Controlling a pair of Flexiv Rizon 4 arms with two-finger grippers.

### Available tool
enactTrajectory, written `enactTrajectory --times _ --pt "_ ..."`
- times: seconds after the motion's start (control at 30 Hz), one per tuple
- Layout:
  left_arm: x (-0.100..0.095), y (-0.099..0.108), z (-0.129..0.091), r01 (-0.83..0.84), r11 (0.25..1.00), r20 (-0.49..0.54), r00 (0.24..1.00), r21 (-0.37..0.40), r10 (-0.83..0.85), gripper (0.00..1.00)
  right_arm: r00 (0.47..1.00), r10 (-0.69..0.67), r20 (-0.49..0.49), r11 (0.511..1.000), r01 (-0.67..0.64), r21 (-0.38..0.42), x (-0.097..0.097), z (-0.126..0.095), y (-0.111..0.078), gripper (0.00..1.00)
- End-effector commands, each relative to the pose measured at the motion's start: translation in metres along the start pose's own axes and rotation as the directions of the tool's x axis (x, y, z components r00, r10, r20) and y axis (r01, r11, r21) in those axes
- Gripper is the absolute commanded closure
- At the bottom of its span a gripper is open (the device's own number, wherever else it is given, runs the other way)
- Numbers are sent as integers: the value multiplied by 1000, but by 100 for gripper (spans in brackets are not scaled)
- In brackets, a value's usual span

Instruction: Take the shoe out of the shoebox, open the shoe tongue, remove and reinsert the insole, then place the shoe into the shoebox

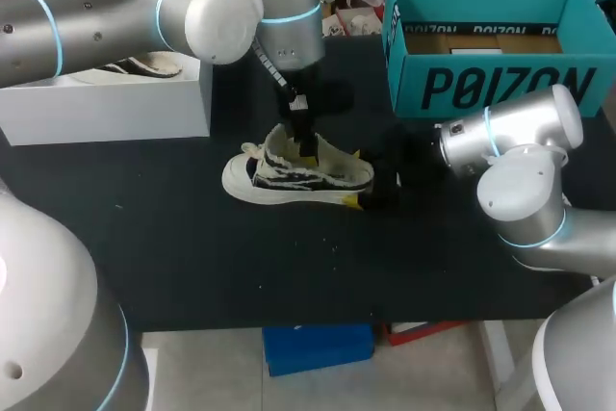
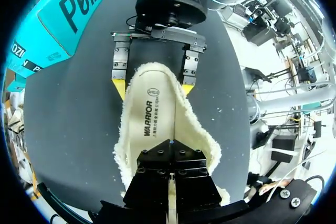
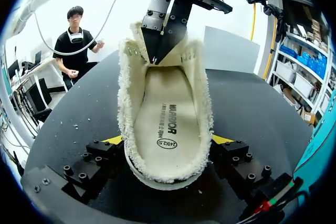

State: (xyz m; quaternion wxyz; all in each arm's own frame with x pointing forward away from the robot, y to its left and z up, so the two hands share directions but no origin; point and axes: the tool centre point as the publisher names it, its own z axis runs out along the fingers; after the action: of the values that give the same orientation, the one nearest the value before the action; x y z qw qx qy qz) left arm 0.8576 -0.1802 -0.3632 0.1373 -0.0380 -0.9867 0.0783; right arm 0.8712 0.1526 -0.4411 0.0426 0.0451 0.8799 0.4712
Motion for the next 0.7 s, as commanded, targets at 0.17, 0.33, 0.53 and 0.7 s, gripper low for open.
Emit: enactTrajectory --times 0.17,0.33,0.53,0.7 --pt "-7 -4 1 -4 1000 -51 999 -8 3 100 1000 2 -1 1000 -2 5 -1 0 -1 100" --pt "-7 -4 1 -4 1000 -51 999 -8 3 100 1000 2 -1 1000 -2 5 -1 0 -1 100" --pt "-7 -6 6 -12 1000 -67 998 -16 11 100 1000 2 -1 1000 -2 5 -1 0 -1 100" --pt "-7 -4 8 -33 999 -88 996 -16 31 100 1000 2 -1 1000 -2 5 -1 0 -1 100"
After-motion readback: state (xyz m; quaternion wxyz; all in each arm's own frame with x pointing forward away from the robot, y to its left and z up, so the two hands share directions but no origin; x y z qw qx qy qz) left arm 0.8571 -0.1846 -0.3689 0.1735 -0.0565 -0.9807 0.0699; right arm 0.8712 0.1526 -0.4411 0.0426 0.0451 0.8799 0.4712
